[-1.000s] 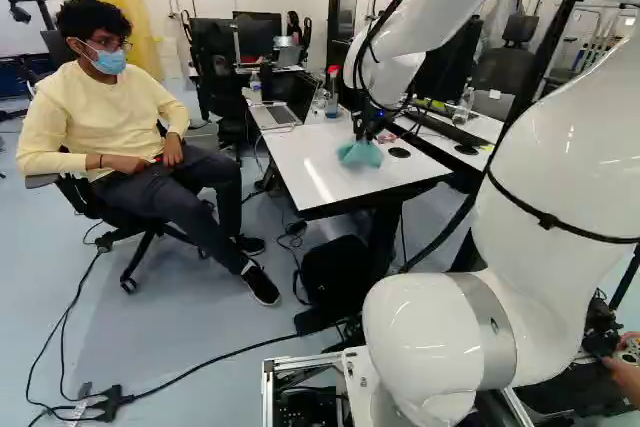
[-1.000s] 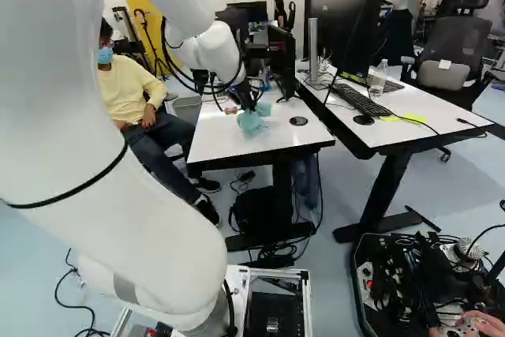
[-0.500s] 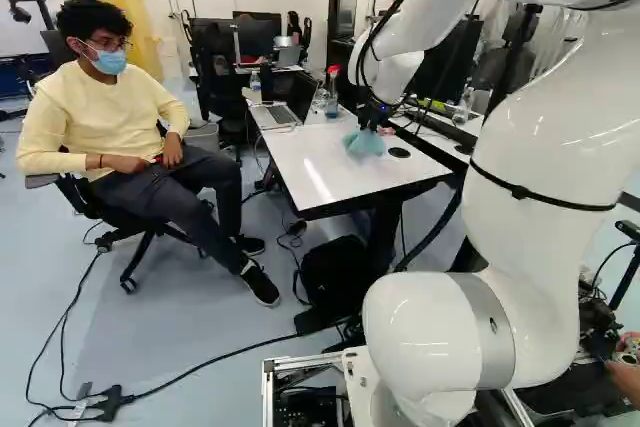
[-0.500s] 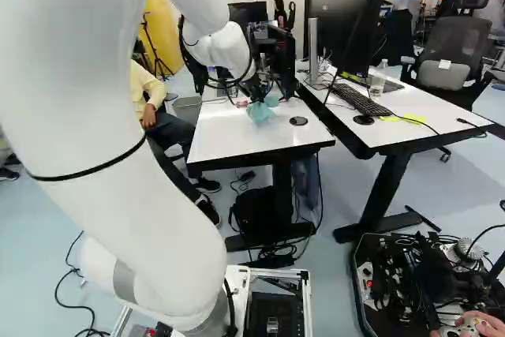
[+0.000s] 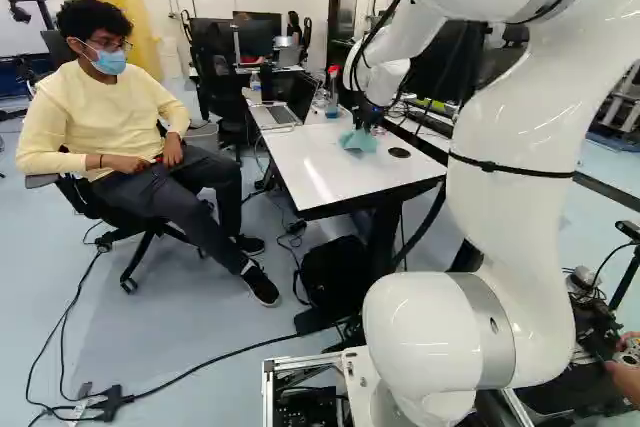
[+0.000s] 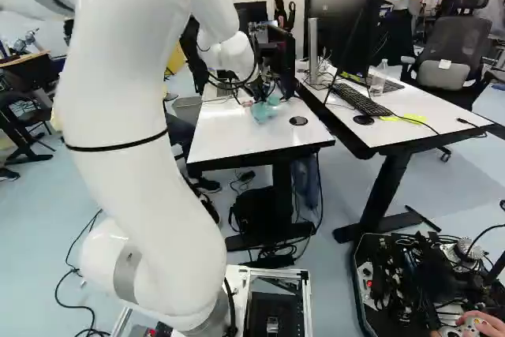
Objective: Clean the table with the green towel
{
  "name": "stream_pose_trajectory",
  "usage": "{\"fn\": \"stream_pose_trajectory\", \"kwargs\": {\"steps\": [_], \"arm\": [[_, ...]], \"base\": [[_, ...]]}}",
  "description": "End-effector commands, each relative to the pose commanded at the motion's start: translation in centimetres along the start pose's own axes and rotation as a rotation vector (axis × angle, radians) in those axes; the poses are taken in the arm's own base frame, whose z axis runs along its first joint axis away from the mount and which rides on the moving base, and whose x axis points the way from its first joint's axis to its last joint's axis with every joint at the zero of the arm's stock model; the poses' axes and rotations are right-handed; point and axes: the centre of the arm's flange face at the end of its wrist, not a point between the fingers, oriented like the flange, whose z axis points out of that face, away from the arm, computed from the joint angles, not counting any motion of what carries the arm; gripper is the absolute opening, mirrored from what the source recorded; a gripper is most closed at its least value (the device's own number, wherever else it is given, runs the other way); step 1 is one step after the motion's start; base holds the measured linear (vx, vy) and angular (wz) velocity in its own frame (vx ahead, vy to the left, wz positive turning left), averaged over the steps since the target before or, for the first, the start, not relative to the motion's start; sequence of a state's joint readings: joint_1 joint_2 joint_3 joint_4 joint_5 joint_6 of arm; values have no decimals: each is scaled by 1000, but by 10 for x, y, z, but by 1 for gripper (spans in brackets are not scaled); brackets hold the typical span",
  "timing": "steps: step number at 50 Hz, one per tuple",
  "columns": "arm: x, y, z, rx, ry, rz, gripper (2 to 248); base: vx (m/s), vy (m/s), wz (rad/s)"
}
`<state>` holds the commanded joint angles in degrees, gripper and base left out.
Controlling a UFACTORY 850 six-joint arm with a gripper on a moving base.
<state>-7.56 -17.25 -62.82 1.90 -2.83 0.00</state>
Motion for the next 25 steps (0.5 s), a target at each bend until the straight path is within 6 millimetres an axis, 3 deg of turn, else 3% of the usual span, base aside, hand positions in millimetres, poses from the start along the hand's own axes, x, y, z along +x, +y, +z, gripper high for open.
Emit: {"fn": "stream_pose_trajectory", "kwargs": {"steps": [14,25], "arm": [[12,4,33,-6,33,5,37],[10,6,49,-7,31,7,37]], "base": [[0,0,0],[0,0,0]]}}
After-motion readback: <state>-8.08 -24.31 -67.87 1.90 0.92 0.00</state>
